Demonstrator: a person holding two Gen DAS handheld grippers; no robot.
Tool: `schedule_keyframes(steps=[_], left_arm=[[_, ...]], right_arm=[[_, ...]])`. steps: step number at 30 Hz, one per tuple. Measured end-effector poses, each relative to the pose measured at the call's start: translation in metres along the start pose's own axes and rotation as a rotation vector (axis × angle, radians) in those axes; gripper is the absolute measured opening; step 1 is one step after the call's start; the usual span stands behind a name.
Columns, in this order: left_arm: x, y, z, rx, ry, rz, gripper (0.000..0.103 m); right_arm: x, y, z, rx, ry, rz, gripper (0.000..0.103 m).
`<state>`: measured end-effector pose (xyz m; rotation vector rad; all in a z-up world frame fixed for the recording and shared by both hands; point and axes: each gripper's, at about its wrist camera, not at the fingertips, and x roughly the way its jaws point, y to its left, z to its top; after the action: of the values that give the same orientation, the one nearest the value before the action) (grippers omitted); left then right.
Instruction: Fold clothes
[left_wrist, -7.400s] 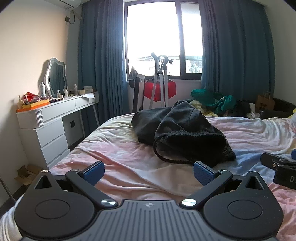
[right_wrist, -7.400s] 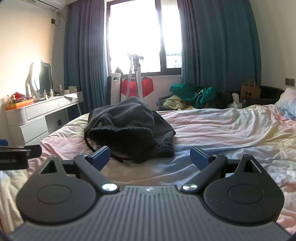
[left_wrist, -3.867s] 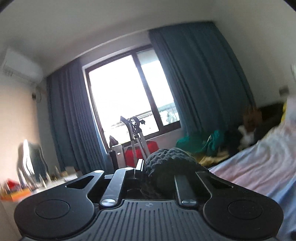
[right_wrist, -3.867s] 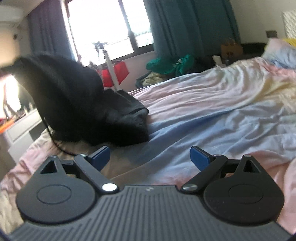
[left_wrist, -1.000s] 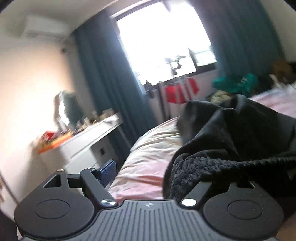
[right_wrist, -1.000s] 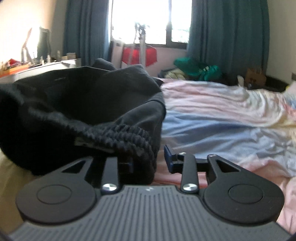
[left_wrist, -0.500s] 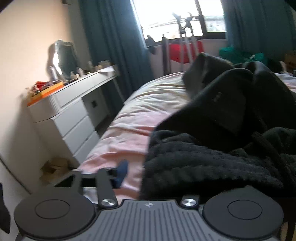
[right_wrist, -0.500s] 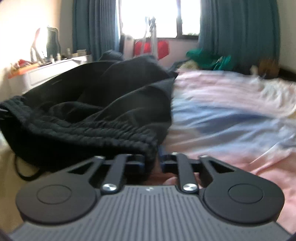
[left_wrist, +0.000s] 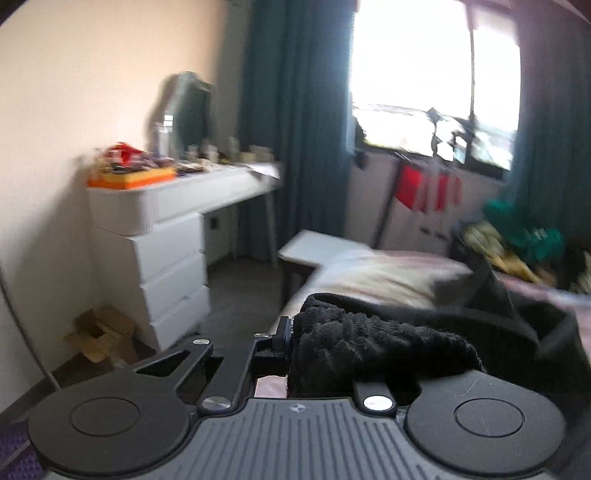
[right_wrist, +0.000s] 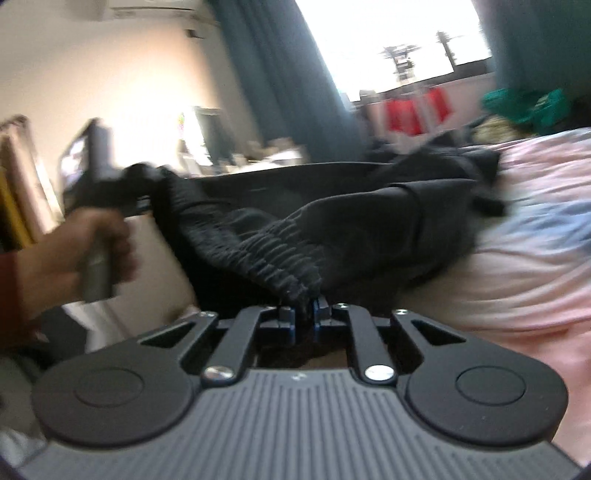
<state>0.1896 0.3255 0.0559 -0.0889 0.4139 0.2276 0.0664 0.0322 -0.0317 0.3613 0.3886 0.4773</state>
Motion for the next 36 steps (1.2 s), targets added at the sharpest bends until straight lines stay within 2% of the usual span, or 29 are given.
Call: schedule_keyframes(steps=[3,6,9,12,13,14,15,16,17,18,19,22,25,28,31,33,34,36], left_arm=[[0.021,0.037,0.015,0.011,-0.011,0.102,0.01],[0.043,0.068,-0.006,-0.002,0.069,0.126,0.01],[0.065,0.098,-0.03,-0.019,0.159,0.139,0.012],[0.059,0.115,-0.05,-0.036,0.152,0.125,0.026],[0.052,0.118,-0.055,-0.047,0.138,0.111,0.032],[0.041,0.124,-0.06,-0.06,0.108,0.091,0.036],[0.03,0.13,-0.065,-0.077,0.078,0.076,0.049],[0.018,0.136,-0.071,-0.095,0.063,0.071,0.067],[0.007,0.142,-0.076,-0.112,0.055,0.07,0.075],[-0.004,0.148,-0.082,-0.129,0.047,0.069,0.084],[-0.016,0.153,-0.088,-0.14,0.034,0.066,0.084],[-0.057,0.161,-0.101,-0.193,-0.015,0.065,0.084],[-0.108,0.152,-0.112,-0.195,-0.052,0.023,0.085],[-0.155,0.126,-0.118,-0.174,-0.089,-0.008,0.087],[-0.193,0.089,-0.11,-0.126,-0.141,-0.075,0.088],[-0.214,0.062,-0.1,-0.072,-0.196,-0.07,0.09],[-0.219,0.052,-0.094,-0.084,-0.2,-0.073,0.092],[-0.227,0.032,-0.083,-0.091,-0.188,-0.145,0.091]], right_arm=[[0.029,0.027,-0.009,0.026,0.051,0.093,0.013],[0.058,0.047,-0.024,0.015,0.122,0.154,0.014],[0.077,0.043,-0.04,0.005,0.192,0.138,0.014],[0.077,0.04,-0.045,-0.025,0.202,0.136,0.017],[0.075,0.039,-0.044,-0.033,0.199,0.135,0.021],[0.072,0.039,-0.042,-0.042,0.195,0.129,0.03],[0.069,0.039,-0.04,-0.051,0.191,0.121,0.037],[0.064,0.04,-0.037,-0.06,0.19,0.121,0.05],[0.058,0.041,-0.037,-0.071,0.185,0.127,0.067],[0.051,0.042,-0.036,-0.082,0.177,0.134,0.076],[0.043,0.043,-0.035,-0.098,0.163,0.138,0.089],[0.017,0.042,-0.028,-0.157,0.125,0.139,0.087],[-0.002,0.036,-0.016,-0.164,0.085,0.104,0.087],[-0.022,0.026,-0.001,-0.169,0.034,0.052,0.087],[-0.047,0.012,0.018,-0.183,-0.022,-0.022,0.087],[-0.065,0.001,0.031,-0.189,-0.059,-0.061,0.087],[-0.075,-0.004,0.041,-0.191,-0.077,-0.08,0.087],[-0.087,-0.016,0.056,-0.19,-0.106,-0.12,0.087]])
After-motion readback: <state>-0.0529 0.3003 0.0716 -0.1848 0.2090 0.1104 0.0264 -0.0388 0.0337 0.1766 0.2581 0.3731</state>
